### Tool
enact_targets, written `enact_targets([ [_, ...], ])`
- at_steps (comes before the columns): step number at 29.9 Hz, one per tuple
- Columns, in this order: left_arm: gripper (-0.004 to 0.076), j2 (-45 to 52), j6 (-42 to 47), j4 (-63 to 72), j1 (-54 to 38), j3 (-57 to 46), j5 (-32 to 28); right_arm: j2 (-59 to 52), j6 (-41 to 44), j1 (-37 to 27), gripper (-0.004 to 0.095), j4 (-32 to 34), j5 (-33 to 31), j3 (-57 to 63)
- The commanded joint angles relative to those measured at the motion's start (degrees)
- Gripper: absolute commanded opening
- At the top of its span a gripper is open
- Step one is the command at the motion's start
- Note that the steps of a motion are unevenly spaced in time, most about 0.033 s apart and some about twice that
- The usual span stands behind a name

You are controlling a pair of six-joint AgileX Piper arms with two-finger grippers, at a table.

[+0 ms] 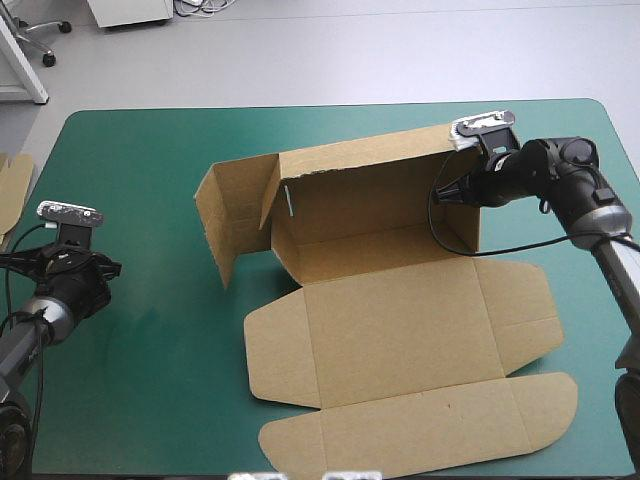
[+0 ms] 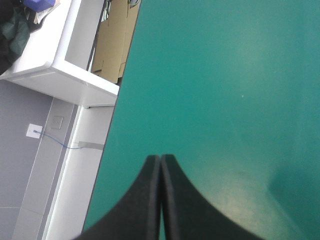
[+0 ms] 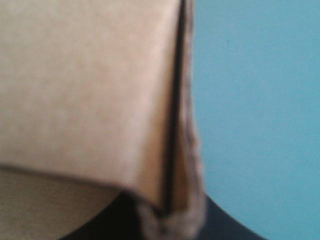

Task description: Fold the box

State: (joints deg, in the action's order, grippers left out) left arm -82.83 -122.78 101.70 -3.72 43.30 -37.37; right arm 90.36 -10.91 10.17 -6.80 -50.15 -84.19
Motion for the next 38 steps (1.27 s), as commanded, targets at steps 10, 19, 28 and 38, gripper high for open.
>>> enact_targets([
  [10,0.0008,-4.09,0.04,2.23,11.75,10.13,-2.01,-1.37,2.6,-0.16,-0.0032,7.53,-10.1,-10.51],
  [19,0.0008,-5.59,3.77,2.23,15.08,21.8,-2.14,-1.16,3.8,-0.3,-0.0032,7.6,-11.9,-10.71],
  [28,0.0008,-5.59,0.13,2.23,15.08,24.68,-3.73,1.4,0.52,-6.88,-0.0032,-2.19,-15.9,-12.67],
  [38,0.0008,-5.48,0.13,2.23,15.08,24.68,-4.42,8.86,-0.04,-8.11,-0.0032,-8.22,-21.43,-21.72],
])
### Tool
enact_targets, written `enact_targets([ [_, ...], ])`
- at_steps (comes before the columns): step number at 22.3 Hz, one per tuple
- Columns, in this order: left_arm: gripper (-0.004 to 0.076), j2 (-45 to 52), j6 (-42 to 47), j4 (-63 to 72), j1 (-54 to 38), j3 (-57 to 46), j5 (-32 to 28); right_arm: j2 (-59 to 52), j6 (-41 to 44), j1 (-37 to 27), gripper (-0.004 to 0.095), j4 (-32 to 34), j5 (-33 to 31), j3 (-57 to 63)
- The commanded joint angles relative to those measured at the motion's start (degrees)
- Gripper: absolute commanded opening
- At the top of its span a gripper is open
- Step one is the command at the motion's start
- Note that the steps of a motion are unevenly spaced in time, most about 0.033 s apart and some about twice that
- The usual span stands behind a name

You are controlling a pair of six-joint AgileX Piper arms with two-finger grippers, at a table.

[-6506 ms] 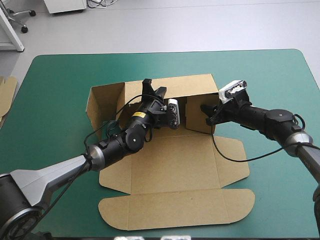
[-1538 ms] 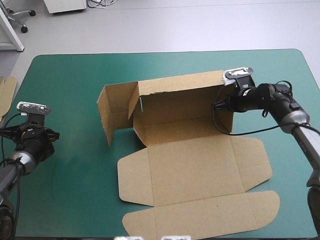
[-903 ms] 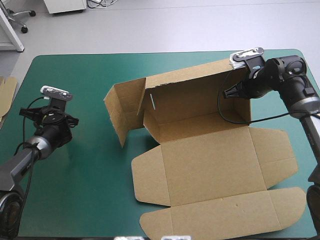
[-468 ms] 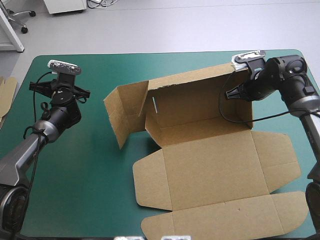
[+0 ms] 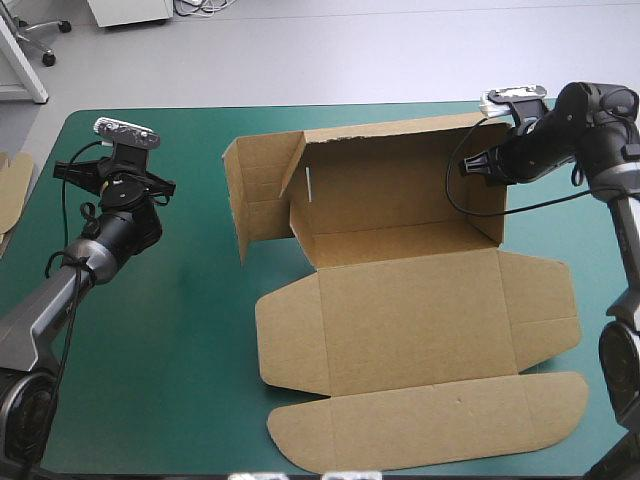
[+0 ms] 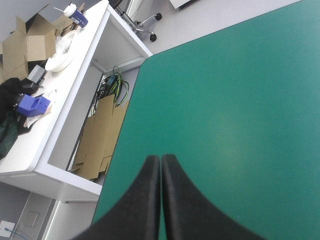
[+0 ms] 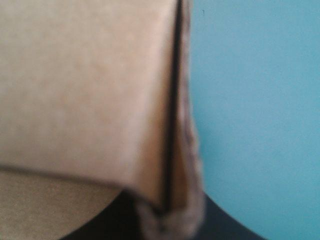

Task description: Fold the box

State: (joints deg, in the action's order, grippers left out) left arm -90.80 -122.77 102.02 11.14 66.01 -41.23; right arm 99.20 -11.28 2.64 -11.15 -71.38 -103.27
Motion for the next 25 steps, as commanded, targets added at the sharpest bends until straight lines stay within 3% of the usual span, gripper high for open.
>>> enact_targets([
  [1,0.0008,2.49,0.12,1.92,0.21,1.98,-0.57,1.03,0.34,-0.58,-0.0032,-4.28,-0.2,-2.9],
  [11,0.0008,2.49,0.12,1.92,0.21,1.98,0.45,11.84,1.07,-0.47,-0.0017,-5.31,-0.01,-5.85],
  [15,0.0008,2.49,0.12,1.92,0.21,1.98,0.46,13.54,0.94,-0.4,0.0253,-5.42,4.44,-9.38],
  [16,0.0008,2.49,0.12,1.92,0.21,1.98,1.04,13.54,0.28,-0.4,0.0396,-5.74,6.59,-10.41],
  [18,0.0008,2.49,-0.02,1.92,0.21,1.98,1.52,13.54,-0.54,-0.4,0.0559,-7.41,8.39,-11.63],
  [19,0.0008,2.49,-0.02,1.92,0.21,1.98,1.52,13.54,-0.65,-0.4,0.0594,-7.67,8.7,-12.5],
  [25,0.0008,2.59,-0.02,1.92,0.21,1.98,-1.91,9.75,-0.17,-0.51,0.0593,-4.44,3.52,-16.08],
])
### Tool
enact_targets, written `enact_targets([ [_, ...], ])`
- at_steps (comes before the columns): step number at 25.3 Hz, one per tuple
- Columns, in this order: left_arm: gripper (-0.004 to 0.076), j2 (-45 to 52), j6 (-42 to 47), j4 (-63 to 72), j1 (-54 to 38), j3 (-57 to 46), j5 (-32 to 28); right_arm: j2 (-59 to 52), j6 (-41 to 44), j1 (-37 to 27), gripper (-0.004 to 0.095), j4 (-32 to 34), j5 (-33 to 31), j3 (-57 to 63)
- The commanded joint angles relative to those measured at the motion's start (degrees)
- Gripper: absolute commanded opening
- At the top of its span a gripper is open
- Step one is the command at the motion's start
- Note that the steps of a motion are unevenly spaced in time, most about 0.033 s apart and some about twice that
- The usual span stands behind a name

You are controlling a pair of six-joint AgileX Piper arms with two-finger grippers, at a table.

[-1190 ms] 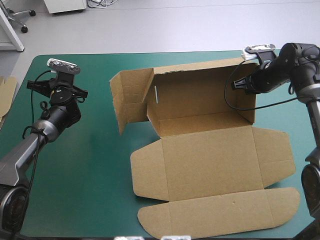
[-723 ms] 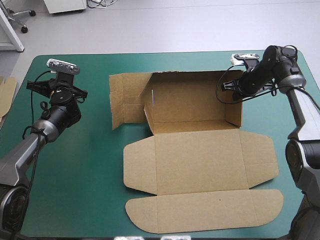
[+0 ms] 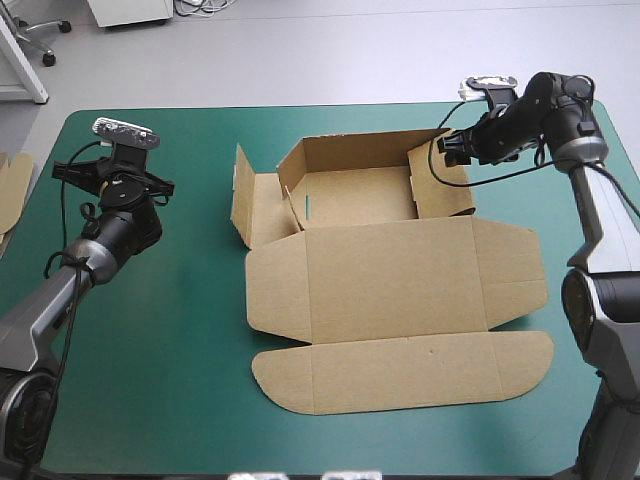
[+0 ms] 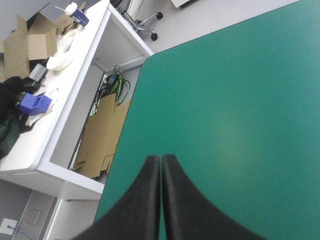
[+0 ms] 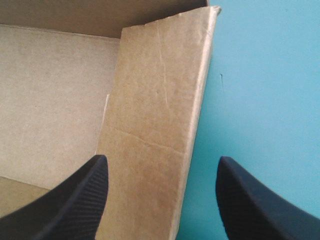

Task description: Fold the box

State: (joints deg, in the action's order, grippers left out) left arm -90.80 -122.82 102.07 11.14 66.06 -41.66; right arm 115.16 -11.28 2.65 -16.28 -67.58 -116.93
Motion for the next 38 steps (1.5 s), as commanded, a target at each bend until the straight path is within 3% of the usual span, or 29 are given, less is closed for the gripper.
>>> enact_targets([
  [1,0.0008,2.59,0.03,1.87,0.21,1.82,-1.86,-7.08,-0.02,-0.52,0.0593,1.57,-0.69,-2.42],
  [6,0.0008,2.65,0.03,1.87,0.21,1.45,-2.29,-13.77,0.21,-0.52,0.0548,6.1,-3.79,-2.42],
  [11,0.0008,2.98,0.03,1.87,0.21,-0.13,-1.69,-22.34,1.03,0.48,0.0523,6.54,-3.79,-1.66],
  [13,0.0008,3.18,0.03,1.87,0.21,-1.07,-1.37,-25.78,2.72,3.49,0.0521,11.97,-3.79,-1.66],
  [16,0.0008,4.38,0.03,1.87,0.21,-1.15,-0.26,-29.1,8.73,14.92,0.0476,26.16,-3.9,0.73],
  [20,0.0008,5.68,0.03,1.87,0.21,-1.15,-0.28,-30.07,17.88,24.43,0.0476,39.51,-3.9,6.02],
  [22,0.0008,6.31,0.03,1.87,0.21,-1.15,-0.37,-29.94,21.04,26.37,0.0477,42.08,-3.5,8.03],
  [24,0.0008,6.97,0.03,1.87,0.21,-1.15,-0.37,-28.77,22.35,26.26,0.0477,40.98,0.82,10.97],
  [27,0.0008,7.43,0.03,1.87,0.21,-1.15,-0.14,-25.02,22.24,25.26,0.0572,44.87,3.61,11.87],
  [29,0.0008,7.47,0.03,1.87,0.21,-1.15,-0.14,-22.9,24.19,23.62,0.0676,43.75,5.22,11.74],
  [30,0.0008,7.56,0.41,1.87,0.21,-1.15,-0.14,-20.8,25.05,21.17,0.0731,39.83,5.46,11.14],
  [35,0.0008,7.56,0.22,1.87,0.21,-1.15,0.09,-13.79,18.69,11.0,0.0719,22.65,6.11,7.71],
  [38,0.0008,7.56,0.22,1.87,0.21,-1.15,0.09,-10.06,15.43,7.94,0.0714,19.43,5.1,5.44],
])
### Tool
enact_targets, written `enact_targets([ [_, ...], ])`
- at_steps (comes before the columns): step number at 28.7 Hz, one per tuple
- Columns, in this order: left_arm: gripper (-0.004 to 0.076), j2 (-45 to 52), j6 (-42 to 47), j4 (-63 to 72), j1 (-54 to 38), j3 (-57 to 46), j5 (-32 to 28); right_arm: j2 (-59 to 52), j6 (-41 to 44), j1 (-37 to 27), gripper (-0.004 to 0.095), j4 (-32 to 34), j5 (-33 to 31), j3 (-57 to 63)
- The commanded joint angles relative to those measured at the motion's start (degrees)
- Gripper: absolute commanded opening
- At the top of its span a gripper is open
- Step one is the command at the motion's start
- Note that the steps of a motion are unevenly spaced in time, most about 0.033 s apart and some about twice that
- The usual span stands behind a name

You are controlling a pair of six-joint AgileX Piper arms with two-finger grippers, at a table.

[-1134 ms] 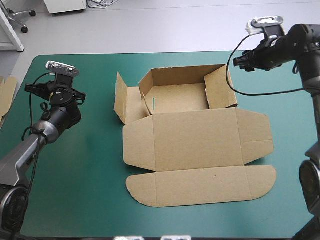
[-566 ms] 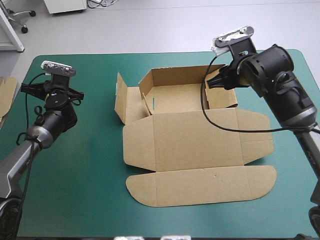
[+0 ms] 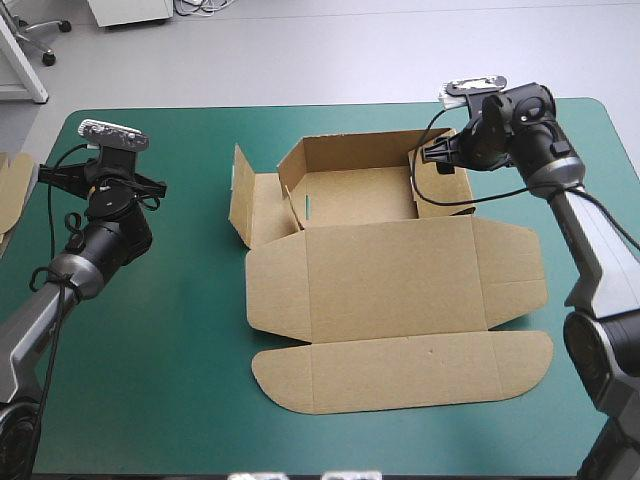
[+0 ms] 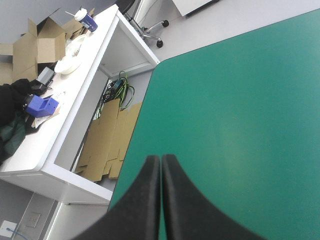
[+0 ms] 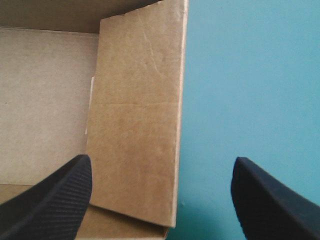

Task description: Fold the box

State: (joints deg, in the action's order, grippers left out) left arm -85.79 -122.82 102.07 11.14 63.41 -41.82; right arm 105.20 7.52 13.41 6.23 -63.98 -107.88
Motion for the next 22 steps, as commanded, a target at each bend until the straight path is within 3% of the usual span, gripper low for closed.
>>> enact_targets([
  [1,0.0008,2.55,0.22,1.87,0.21,1.5,0.24,1.17,-4.13,-3.29,0.0714,-3.07,1.07,-4.28],
  [11,0.0008,2.55,0.22,1.87,0.21,1.5,0.46,13.41,-7.52,-4.8,0.0679,-8.39,0.55,-12.27],
  [14,0.0008,2.55,0.22,1.87,0.21,1.5,1.19,15.21,-8.1,-5.59,0.0595,-10.67,1.62,-12.8],
  [22,0.0008,2.55,0.22,1.72,0.21,1.5,2.16,15.6,-9.24,-6.3,0.0255,-11.84,3.01,-13.03],
])
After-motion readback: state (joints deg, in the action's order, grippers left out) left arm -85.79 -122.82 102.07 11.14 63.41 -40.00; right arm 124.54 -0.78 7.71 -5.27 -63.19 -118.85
